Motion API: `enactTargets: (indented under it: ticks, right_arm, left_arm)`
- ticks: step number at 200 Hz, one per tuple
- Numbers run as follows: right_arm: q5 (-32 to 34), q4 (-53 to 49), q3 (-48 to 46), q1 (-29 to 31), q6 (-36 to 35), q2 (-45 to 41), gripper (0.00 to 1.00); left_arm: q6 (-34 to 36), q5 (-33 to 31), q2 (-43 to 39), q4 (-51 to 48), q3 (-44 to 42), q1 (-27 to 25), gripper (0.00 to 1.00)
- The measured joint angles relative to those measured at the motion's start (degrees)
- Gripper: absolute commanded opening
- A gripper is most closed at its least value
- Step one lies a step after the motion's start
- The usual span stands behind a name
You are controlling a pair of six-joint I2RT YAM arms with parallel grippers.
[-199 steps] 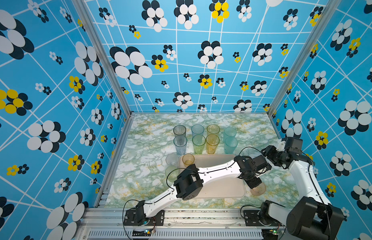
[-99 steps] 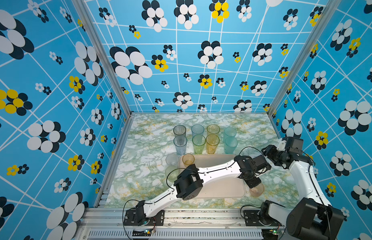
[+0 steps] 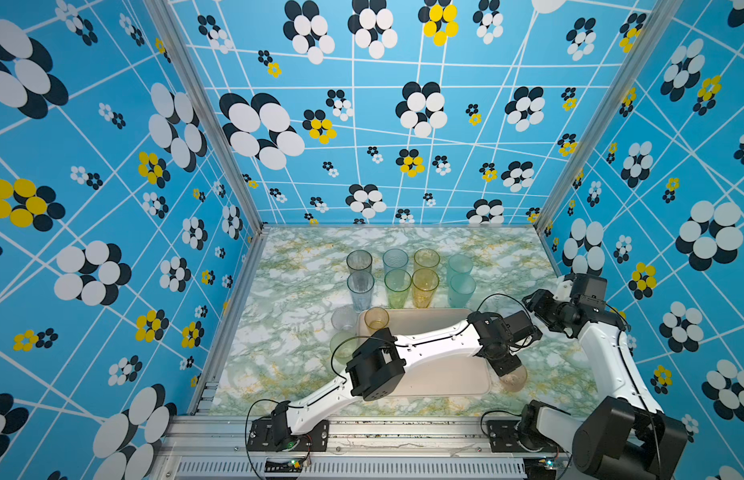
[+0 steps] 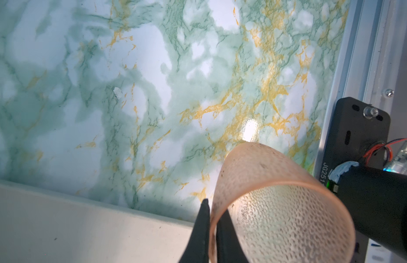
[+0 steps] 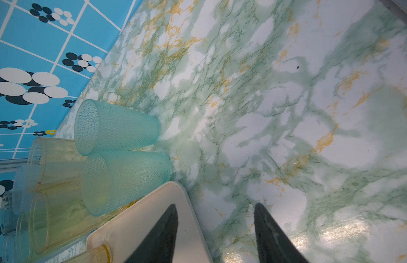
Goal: Place the glasses into the tray
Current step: 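Lift the pink cup with the left gripper and carry it over the tray, then lower the pink cup onto the tray beside the amber cup and release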
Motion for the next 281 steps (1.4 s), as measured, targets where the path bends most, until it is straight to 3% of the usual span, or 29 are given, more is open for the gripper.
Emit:
enactTargets:
  ticks: [123, 205, 281]
  right_arm:
    - [-0.4, 0.0, 0.0, 0.0, -0.4, -0.5, 0.56]
    - [-0.1, -1.4, 0.3, 3.2, -1.7, -0.8, 0.56]
    - [2.6, -6.3, 4.2, 6.2, -2.8, -4.5, 0.56]
  left_arm:
    - [1.9, -12.2, -28.8, 0.9, -30.0, 9.6, 0.0]
    - [3.2, -18.1, -32.0, -4.1, -39.1, 16.5, 0.0]
    - [4.9, -20.2, -32.2, -4.5, -41.1, 20.8, 0.0]
